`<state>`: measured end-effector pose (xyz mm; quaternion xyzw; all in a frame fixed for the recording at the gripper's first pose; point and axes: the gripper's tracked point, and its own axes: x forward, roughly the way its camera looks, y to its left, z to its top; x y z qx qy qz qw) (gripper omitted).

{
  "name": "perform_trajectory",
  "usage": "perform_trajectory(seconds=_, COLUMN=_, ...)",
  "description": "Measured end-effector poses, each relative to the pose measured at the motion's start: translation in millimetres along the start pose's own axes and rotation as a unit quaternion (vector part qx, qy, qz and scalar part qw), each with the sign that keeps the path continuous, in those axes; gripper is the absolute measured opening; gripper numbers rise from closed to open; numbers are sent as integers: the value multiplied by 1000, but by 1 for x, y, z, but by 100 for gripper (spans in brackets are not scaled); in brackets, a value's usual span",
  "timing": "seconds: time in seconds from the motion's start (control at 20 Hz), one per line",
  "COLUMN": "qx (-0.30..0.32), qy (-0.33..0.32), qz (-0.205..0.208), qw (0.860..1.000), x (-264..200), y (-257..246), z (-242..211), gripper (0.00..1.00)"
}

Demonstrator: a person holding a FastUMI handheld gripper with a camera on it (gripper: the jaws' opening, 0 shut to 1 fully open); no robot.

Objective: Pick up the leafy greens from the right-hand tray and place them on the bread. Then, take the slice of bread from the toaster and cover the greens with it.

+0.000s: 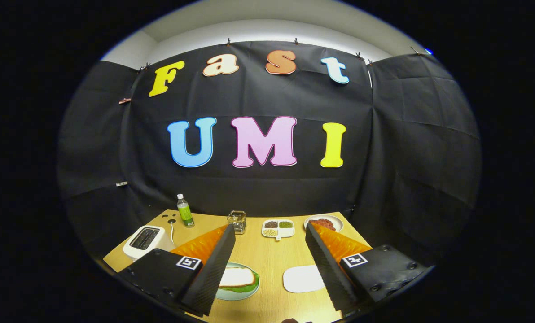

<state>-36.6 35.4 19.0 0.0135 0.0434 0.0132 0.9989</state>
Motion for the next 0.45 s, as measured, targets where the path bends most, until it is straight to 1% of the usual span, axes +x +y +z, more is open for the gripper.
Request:
perform_trajectory(seconds=0.2, qx=-5, qy=-3, qz=-28, qw=1000, x=-9, y=-3, z=2, gripper=98)
perform_trajectory(seconds=0.35, qx=8, qy=-3, qz=-37, qw=999, x=-11, y=-2, z=5, gripper=98)
perform_trajectory(seconds=0.45, qx=5, qy=-9, qz=-45, qw=999, x=-9, y=-4, z=7, gripper=98)
